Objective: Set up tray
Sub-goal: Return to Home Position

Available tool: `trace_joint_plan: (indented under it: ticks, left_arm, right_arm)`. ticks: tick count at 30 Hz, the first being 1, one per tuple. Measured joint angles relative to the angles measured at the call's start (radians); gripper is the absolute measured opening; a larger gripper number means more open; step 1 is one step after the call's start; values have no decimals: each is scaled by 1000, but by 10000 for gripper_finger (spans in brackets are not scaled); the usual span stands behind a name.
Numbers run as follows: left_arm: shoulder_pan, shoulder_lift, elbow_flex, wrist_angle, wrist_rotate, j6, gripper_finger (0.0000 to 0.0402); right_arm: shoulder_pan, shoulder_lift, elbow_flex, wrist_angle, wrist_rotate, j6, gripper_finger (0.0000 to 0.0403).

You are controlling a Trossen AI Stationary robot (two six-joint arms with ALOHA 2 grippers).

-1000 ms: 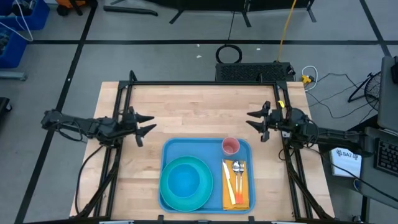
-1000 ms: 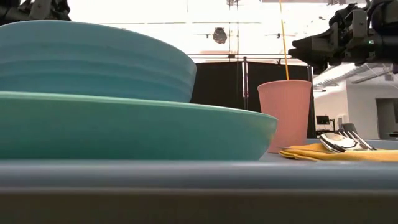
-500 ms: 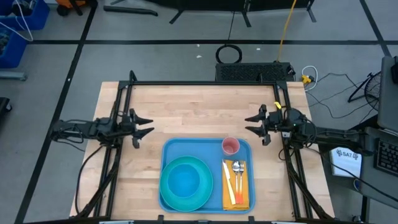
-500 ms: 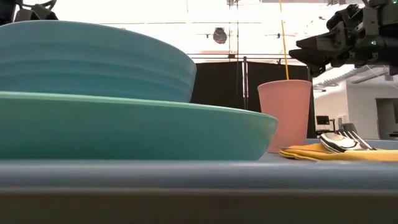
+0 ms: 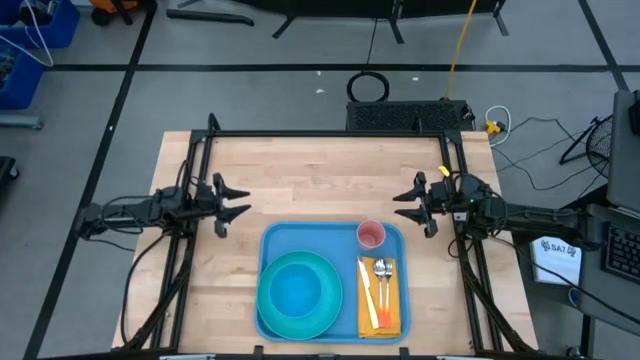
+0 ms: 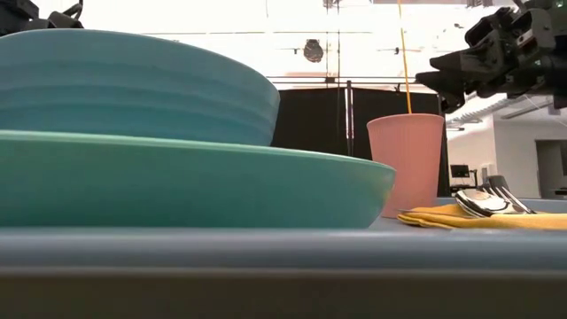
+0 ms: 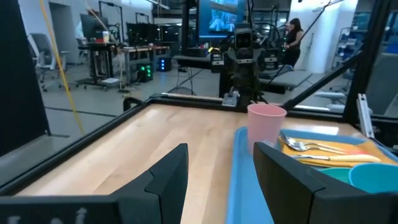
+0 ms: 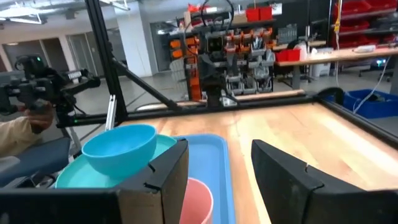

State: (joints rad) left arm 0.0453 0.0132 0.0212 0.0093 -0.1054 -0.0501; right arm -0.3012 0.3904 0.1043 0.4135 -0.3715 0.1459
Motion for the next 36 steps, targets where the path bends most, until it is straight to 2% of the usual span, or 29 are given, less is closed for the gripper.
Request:
trace_joint_plan:
  ticks: [36]
  left_arm:
    - [13, 0, -3, 20, -8, 19, 186]
  right_arm:
    - [2, 3, 0, -5, 6, -1, 167]
